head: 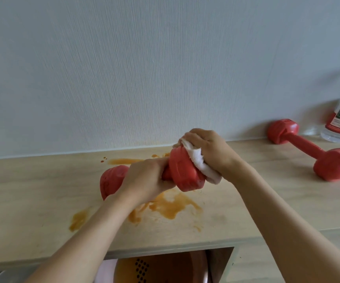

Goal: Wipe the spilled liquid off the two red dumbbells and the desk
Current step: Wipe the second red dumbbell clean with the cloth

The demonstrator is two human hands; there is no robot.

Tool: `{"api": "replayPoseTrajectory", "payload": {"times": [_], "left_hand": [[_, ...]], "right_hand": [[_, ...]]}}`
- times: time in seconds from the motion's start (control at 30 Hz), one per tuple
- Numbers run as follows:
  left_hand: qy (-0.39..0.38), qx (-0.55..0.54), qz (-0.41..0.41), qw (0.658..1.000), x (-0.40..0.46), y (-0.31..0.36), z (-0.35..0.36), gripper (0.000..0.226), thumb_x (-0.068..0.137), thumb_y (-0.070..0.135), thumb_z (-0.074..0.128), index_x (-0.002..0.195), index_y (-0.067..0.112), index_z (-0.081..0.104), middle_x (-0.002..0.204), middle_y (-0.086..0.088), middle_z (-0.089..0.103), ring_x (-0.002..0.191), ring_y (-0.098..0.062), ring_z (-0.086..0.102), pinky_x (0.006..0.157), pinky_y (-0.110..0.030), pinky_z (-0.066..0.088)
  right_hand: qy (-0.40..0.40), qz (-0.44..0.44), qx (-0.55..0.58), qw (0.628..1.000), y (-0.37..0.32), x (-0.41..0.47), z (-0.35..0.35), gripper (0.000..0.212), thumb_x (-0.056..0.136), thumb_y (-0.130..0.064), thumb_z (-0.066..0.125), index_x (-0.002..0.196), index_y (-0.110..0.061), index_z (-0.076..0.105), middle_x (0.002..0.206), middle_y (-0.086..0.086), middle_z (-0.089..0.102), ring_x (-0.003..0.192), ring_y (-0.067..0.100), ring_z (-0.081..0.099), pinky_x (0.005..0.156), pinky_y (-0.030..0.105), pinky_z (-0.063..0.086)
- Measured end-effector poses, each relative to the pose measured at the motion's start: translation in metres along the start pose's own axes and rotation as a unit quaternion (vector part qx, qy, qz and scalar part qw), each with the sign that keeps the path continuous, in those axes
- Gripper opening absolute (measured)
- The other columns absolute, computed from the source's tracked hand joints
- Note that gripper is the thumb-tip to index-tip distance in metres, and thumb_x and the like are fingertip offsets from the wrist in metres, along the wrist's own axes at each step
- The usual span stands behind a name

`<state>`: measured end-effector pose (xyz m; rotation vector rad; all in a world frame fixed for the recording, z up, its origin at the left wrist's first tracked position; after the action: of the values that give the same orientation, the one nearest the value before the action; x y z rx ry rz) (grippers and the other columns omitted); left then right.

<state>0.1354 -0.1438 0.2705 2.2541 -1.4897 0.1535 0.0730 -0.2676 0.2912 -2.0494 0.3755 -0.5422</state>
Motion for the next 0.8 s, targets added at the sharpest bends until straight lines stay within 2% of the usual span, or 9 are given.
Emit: {"api": "replayPoseTrajectory", "payload": {"times": [0.1, 0.17, 0.27, 0.4, 0.47, 0.53, 0.67, 0.73, 0.8], "left_hand": [[-0.012, 0.017, -0.029, 0.999, 0.005, -0.008, 0.001, 0.024, 0.080, 0.047, 0.063, 0.096, 0.029, 0.057, 0.088, 0.006, 0.069, 0.087, -0.023, 0.064, 0.066, -0.031, 0.045], [-0.020, 0.009, -0.056, 0.998, 0.006, -0.015, -0.001, 0.022, 0.079, 0.051, 0.058, 0.074, 0.033, 0.048, 0.069, 0.012, 0.061, 0.073, -0.021, 0.061, 0.060, -0.030, 0.043], [-0.022, 0.001, -0.063, 0.998, 0.005, -0.015, -0.002, 0.032, 0.078, 0.054, 0.049, 0.060, 0.033, 0.034, 0.055, 0.014, 0.049, 0.056, -0.012, 0.050, 0.051, -0.025, 0.035], [0.005, 0.000, -0.058, 0.998, 0.000, -0.009, -0.003, 0.023, 0.080, 0.050, 0.062, 0.073, 0.033, 0.048, 0.066, 0.013, 0.059, 0.070, -0.016, 0.060, 0.058, -0.028, 0.040], [0.026, 0.003, -0.051, 0.998, -0.002, -0.006, -0.004, 0.023, 0.079, 0.047, 0.065, 0.093, 0.030, 0.059, 0.086, 0.006, 0.070, 0.086, -0.021, 0.064, 0.066, -0.030, 0.044], [0.035, -0.001, -0.045, 0.998, -0.003, -0.005, -0.003, 0.029, 0.078, 0.045, 0.066, 0.101, 0.028, 0.061, 0.092, 0.003, 0.071, 0.090, -0.022, 0.064, 0.068, -0.031, 0.046], [0.045, -0.031, -0.074, 0.996, -0.001, -0.007, -0.009, 0.017, 0.078, 0.040, 0.068, 0.082, 0.027, 0.057, 0.085, 0.001, 0.070, 0.085, -0.023, 0.064, 0.057, -0.027, 0.034], [0.049, -0.037, -0.084, 0.995, 0.002, -0.011, -0.011, 0.023, 0.077, 0.040, 0.069, 0.071, 0.029, 0.050, 0.084, -0.001, 0.070, 0.083, -0.026, 0.064, 0.053, -0.027, 0.032], [0.048, -0.036, -0.086, 0.994, 0.003, -0.013, -0.011, 0.023, 0.077, 0.039, 0.070, 0.073, 0.027, 0.051, 0.085, -0.003, 0.070, 0.085, -0.028, 0.064, 0.057, -0.029, 0.031]], "right_hand": [[0.060, -0.089, -0.077, 0.991, -0.019, -0.018, 0.005, 0.038, 0.089, -0.039, 0.038, 0.103, -0.016, 0.065, 0.120, 0.000, 0.056, 0.109, 0.017, 0.056, 0.096, 0.039, 0.045], [0.095, -0.180, -0.149, 0.968, -0.037, -0.037, 0.011, 0.041, 0.091, -0.039, 0.036, 0.118, -0.018, 0.058, 0.136, -0.001, 0.042, 0.120, 0.019, 0.046, 0.098, 0.032, 0.041], [0.116, -0.227, -0.203, 0.945, -0.046, -0.049, 0.015, 0.039, 0.092, -0.036, 0.035, 0.119, -0.016, 0.055, 0.137, -0.001, 0.042, 0.114, 0.024, 0.046, 0.091, 0.032, 0.042], [0.089, -0.152, -0.105, 0.979, -0.034, -0.026, 0.007, 0.034, 0.089, -0.033, 0.038, 0.104, -0.016, 0.063, 0.118, -0.004, 0.056, 0.107, 0.014, 0.054, 0.089, 0.028, 0.044], [0.056, -0.075, -0.046, 0.995, -0.019, -0.014, 0.004, 0.031, 0.092, -0.034, 0.040, 0.094, -0.016, 0.064, 0.102, -0.001, 0.064, 0.098, 0.015, 0.060, 0.089, 0.034, 0.046], [0.029, -0.008, 0.001, 1.000, -0.006, -0.010, 0.003, 0.029, 0.097, -0.030, 0.041, 0.080, -0.016, 0.060, 0.081, -0.002, 0.062, 0.083, 0.017, 0.059, 0.085, 0.039, 0.045], [0.010, 0.044, 0.067, 0.997, 0.003, -0.010, 0.005, 0.036, 0.099, -0.027, 0.037, 0.068, -0.014, 0.048, 0.067, -0.001, 0.049, 0.072, 0.017, 0.047, 0.077, 0.039, 0.040], [0.019, 0.045, 0.029, 0.998, -0.001, -0.013, 0.004, 0.037, 0.100, -0.027, 0.034, 0.073, -0.009, 0.050, 0.069, 0.004, 0.051, 0.074, 0.021, 0.048, 0.078, 0.039, 0.041], [0.033, 0.048, -0.031, 0.998, -0.003, -0.017, 0.001, 0.038, 0.100, -0.027, 0.033, 0.080, -0.005, 0.056, 0.079, 0.010, 0.061, 0.081, 0.026, 0.056, 0.082, 0.040, 0.044]]}}
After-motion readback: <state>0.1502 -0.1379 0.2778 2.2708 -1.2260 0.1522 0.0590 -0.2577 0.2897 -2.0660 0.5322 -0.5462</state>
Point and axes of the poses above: each hand's wrist, its own x-axis towards the middle knuckle, its own z-axis out of the palm, y = z × x, the point moved 6 cm from there along x, towards the middle knuckle
